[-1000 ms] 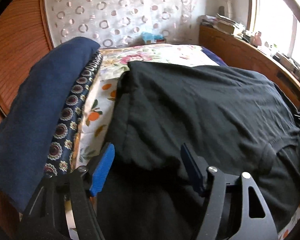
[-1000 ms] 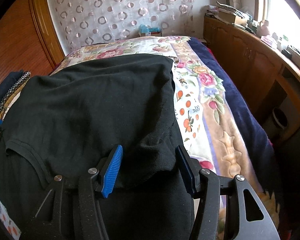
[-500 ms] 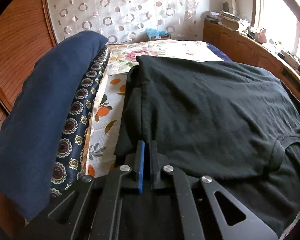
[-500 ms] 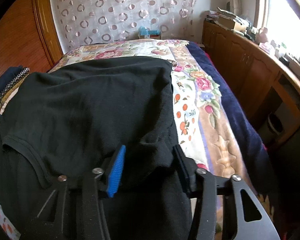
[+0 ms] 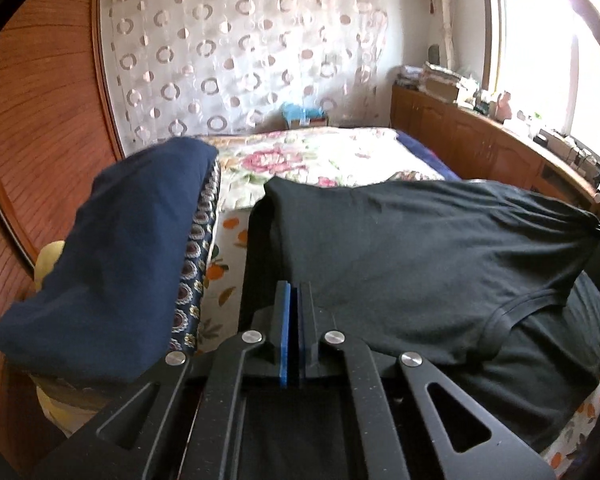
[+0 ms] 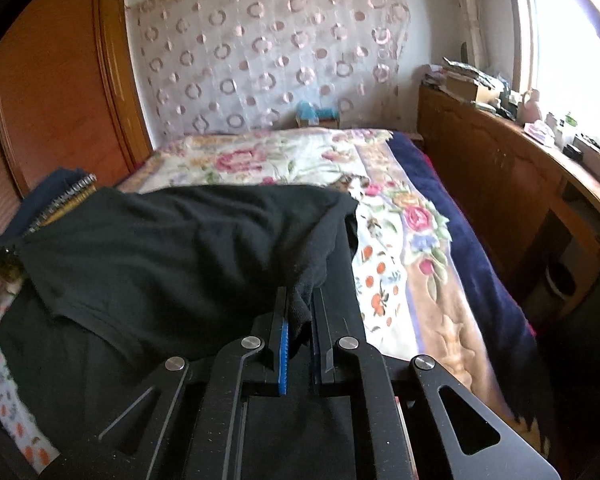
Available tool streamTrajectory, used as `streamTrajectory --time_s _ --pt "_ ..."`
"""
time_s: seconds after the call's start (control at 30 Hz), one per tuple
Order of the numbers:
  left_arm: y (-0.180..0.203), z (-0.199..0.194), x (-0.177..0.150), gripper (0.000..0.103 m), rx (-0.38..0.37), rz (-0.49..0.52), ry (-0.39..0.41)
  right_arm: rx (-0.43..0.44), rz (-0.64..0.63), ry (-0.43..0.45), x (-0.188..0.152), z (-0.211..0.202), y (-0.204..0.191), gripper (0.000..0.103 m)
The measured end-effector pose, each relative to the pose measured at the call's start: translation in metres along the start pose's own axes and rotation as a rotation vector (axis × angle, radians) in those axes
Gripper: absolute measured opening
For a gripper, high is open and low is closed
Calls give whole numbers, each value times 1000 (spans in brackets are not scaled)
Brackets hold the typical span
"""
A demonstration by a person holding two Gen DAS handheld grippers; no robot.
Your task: Fold small clothes
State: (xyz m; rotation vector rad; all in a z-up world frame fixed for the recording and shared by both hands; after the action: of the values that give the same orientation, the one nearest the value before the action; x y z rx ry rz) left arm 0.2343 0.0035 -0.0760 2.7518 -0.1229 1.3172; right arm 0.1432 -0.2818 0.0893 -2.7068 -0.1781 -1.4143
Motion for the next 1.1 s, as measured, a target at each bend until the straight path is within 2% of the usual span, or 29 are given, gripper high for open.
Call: streamTrajectory --time_s 0.23,0.57,0.83,0.97,1.1 --pt "-7 -24 -1 3 -6 -10 47 9 -11 47 -13 -30 -1 8" --pt "-18 -68 -14 3 6 -6 91 14 -44 58 -40 -63 -2 8" --pt "-17 -78 -44 3 45 12 62 39 -48 51 -59 -84 0 8" --pt "-21 -63 -60 3 48 8 18 45 -38 -8 -81 -71 -2 8" --pt "-27 -52 -72 4 57 4 -31 33 -2 -29 -93 -56 4 9"
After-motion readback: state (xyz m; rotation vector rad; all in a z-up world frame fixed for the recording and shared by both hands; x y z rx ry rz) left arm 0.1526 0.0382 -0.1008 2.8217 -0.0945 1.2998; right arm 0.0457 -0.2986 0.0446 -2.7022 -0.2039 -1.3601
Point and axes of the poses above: each gripper's, at about its wrist camera, not at the fingertips, and z roughly the way its jaws point, y to its right, x to its top, the point moved 7 cm from there along z, roughly the way its jaws point, and after that the axes turned 4 degrees about -z, right-handed, at the moved point
